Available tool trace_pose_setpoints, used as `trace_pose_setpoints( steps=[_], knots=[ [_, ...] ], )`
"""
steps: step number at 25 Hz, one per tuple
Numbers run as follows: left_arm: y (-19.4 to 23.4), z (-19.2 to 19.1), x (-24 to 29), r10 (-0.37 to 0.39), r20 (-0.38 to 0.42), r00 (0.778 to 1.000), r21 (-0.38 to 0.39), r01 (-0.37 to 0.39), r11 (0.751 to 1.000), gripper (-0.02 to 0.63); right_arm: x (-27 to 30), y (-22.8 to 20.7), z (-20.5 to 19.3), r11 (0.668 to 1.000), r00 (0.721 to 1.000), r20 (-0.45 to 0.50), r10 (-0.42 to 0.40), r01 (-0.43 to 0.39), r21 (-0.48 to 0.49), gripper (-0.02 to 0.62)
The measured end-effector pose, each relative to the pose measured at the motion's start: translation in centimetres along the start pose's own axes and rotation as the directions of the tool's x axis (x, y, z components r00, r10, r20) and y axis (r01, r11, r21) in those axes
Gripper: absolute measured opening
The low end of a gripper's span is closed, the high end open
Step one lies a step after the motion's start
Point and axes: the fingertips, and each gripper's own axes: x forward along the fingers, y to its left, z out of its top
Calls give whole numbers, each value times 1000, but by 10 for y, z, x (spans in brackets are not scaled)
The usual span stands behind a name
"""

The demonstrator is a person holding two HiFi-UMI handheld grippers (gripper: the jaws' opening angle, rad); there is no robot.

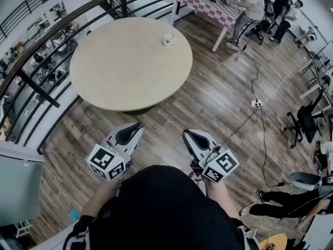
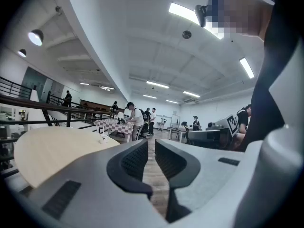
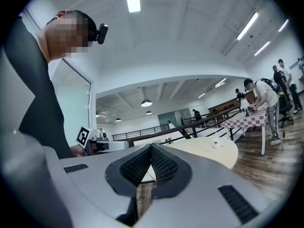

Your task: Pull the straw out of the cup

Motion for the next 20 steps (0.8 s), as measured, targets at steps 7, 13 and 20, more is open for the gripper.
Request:
trace_pose_setpoints(
  steps=[7,13,20],
  knots=[
    [-9,-3,9,-9,4,1000,0,9,1000,52,-4,-12,-1,1000,1000,12,3,-3,7,21],
    [-9,0,21,9,0,1000,1,-9,1000,54,-5,-26,0,1000,1000,15,21,-21,21,21],
    [-23,-1,50,24,-3,1000,-5,-24,1000,52,-22,-51,5,998,999,6,47,-47,44,23]
  ],
)
